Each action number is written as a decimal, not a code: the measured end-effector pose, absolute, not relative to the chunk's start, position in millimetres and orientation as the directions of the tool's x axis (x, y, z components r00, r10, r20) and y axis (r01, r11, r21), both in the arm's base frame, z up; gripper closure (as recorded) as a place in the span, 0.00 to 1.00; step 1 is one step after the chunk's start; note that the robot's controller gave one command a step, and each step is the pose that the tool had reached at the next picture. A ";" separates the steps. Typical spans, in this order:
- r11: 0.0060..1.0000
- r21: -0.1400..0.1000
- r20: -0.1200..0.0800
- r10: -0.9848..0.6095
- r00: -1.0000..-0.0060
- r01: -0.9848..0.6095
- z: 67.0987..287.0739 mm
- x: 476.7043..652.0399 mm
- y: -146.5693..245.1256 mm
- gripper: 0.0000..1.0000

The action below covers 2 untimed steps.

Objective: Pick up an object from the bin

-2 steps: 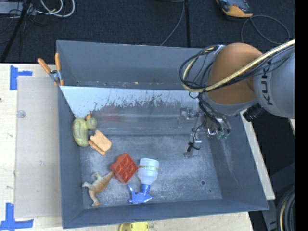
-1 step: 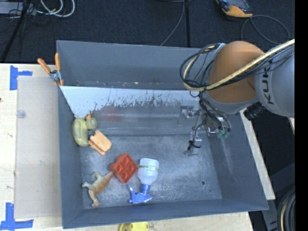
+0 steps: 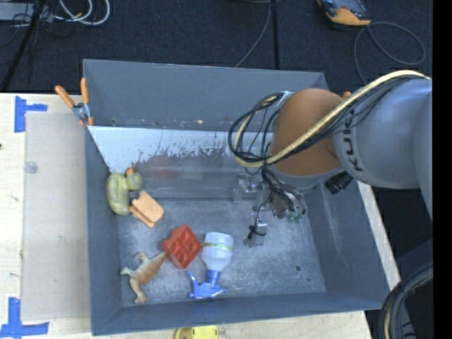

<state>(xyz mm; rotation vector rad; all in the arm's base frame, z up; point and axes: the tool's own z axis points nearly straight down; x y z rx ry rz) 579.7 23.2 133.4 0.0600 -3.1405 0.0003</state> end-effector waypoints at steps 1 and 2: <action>0.986 0.003 0.014 -0.167 -0.986 -0.166 112.7 538.0 46.1 0.00; 0.993 0.001 0.004 -0.117 -0.993 -0.117 110.4 534.3 60.0 0.00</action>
Offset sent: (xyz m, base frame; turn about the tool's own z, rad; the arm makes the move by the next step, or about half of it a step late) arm -0.0220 0.0529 -0.0361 0.0023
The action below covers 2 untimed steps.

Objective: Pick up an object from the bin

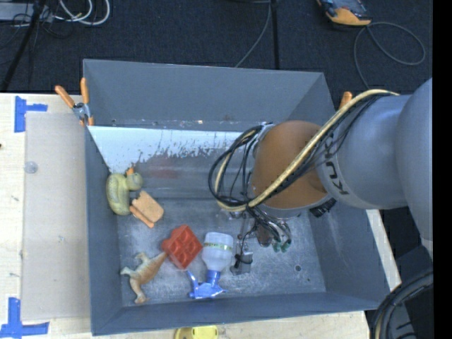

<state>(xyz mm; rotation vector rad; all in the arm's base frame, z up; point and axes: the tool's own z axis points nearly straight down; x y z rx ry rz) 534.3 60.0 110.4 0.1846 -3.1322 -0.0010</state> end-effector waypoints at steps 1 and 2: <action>0.992 0.002 0.018 -0.126 -0.992 -0.126 68.6 492.3 131.8 1.00; 0.992 0.002 0.018 -0.126 -0.992 -0.126 68.6 492.3 131.7 1.00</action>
Offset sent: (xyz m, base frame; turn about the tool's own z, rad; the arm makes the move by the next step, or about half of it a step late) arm 0.0000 0.0000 0.0000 0.0000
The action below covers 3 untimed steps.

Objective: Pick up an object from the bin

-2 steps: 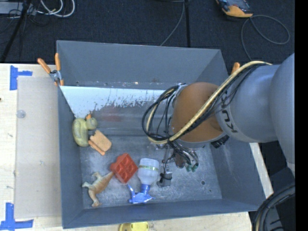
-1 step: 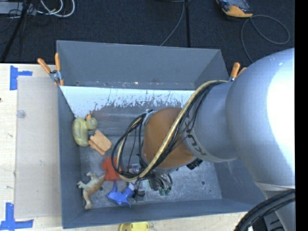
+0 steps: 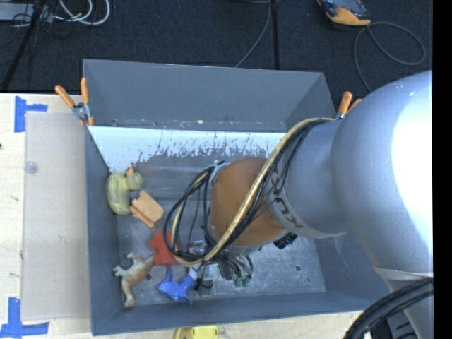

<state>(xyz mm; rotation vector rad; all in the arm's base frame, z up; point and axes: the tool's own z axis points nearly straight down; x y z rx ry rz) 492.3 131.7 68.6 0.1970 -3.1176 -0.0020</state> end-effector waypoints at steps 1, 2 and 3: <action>0.993 0.002 0.019 -0.121 -0.993 -0.121 163.3 497.5 136.0 1.00; 0.993 0.002 0.019 -0.121 -0.992 -0.121 163.3 497.5 136.2 1.00; 0.993 0.002 0.020 -0.122 -0.992 -0.122 164.0 497.2 136.1 1.00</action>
Offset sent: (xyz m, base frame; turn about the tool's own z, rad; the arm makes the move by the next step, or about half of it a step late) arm 0.0000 0.0000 0.0000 0.0000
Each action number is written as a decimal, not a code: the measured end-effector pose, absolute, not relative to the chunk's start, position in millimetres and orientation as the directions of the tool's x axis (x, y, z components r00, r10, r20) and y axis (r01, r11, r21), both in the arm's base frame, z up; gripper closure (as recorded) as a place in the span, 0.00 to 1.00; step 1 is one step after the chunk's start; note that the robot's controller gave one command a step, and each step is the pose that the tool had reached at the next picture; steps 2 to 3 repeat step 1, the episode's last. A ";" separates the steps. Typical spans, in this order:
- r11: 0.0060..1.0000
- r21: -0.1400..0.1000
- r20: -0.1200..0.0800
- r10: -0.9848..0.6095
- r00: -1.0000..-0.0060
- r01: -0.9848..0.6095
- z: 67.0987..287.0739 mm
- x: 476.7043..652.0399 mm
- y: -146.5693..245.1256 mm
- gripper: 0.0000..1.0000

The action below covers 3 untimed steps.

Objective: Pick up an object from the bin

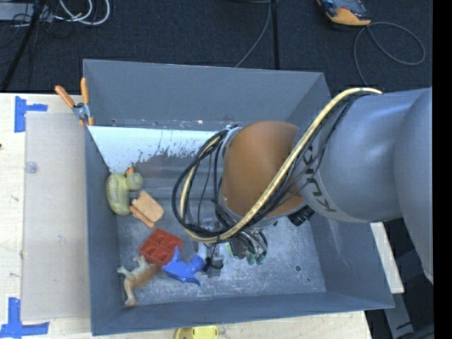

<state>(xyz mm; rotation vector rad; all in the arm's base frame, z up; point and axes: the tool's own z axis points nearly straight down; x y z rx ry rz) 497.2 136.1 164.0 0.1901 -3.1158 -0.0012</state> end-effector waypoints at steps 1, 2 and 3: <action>0.938 0.006 0.015 -0.347 -0.938 -0.347 333.1 470.7 106.2 1.00; 0.938 0.006 0.015 -0.347 -0.938 -0.347 333.1 470.7 106.2 1.00; 0.938 0.006 0.015 -0.347 -0.938 -0.347 333.1 470.7 106.2 1.00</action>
Offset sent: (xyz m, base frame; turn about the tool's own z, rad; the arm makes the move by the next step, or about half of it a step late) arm 0.0000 0.0000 0.0000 0.0000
